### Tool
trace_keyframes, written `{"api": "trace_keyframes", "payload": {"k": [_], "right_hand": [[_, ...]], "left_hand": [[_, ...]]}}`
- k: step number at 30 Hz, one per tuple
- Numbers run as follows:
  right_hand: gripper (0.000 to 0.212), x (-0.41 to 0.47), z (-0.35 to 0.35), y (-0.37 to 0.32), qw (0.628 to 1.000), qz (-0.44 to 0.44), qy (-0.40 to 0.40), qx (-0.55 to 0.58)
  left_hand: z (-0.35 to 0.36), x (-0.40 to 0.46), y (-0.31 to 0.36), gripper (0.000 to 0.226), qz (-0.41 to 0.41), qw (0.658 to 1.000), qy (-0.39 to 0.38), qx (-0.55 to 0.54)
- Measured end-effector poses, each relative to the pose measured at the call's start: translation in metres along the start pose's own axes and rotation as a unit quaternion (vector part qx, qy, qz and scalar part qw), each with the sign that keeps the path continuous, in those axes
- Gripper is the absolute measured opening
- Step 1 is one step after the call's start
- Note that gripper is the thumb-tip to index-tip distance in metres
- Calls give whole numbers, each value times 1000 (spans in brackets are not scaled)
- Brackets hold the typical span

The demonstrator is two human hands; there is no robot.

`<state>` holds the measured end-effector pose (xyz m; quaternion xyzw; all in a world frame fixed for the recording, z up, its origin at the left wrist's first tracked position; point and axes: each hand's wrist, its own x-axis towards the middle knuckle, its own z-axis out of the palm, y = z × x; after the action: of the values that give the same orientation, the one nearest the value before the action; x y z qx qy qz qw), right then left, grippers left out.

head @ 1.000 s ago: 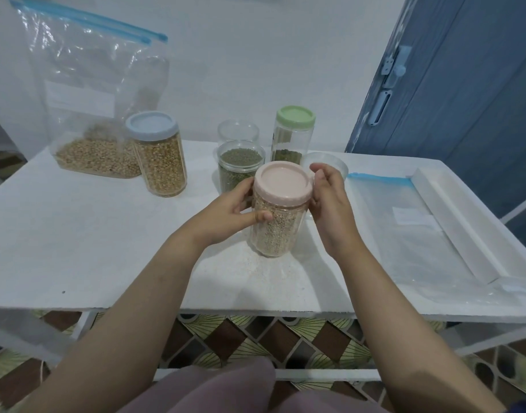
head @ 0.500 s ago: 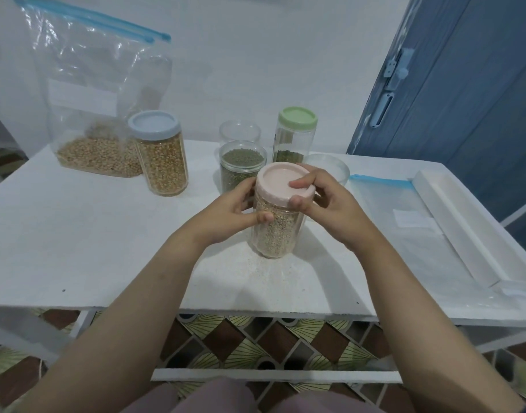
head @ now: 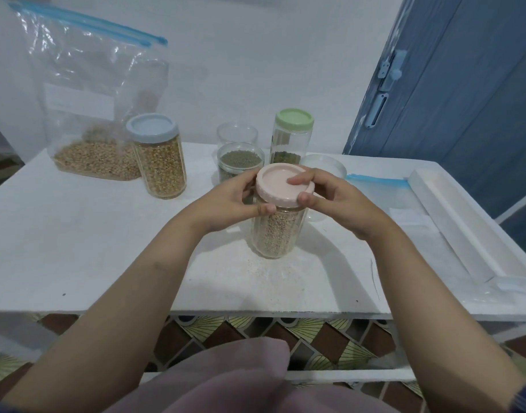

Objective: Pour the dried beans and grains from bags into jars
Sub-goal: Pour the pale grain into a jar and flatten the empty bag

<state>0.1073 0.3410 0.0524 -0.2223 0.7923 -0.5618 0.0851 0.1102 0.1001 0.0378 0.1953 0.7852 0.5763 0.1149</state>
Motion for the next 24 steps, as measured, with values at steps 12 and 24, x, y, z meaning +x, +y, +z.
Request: {"api": "trace_keyframes", "payload": {"k": [12, 24], "right_hand": [[13, -14, 36, 17, 988, -72, 137, 0], [35, 4, 72, 12, 985, -141, 92, -37]], "left_hand": [[29, -21, 0, 77, 31, 997, 72, 0], [12, -76, -10, 50, 10, 949, 293, 116]]}}
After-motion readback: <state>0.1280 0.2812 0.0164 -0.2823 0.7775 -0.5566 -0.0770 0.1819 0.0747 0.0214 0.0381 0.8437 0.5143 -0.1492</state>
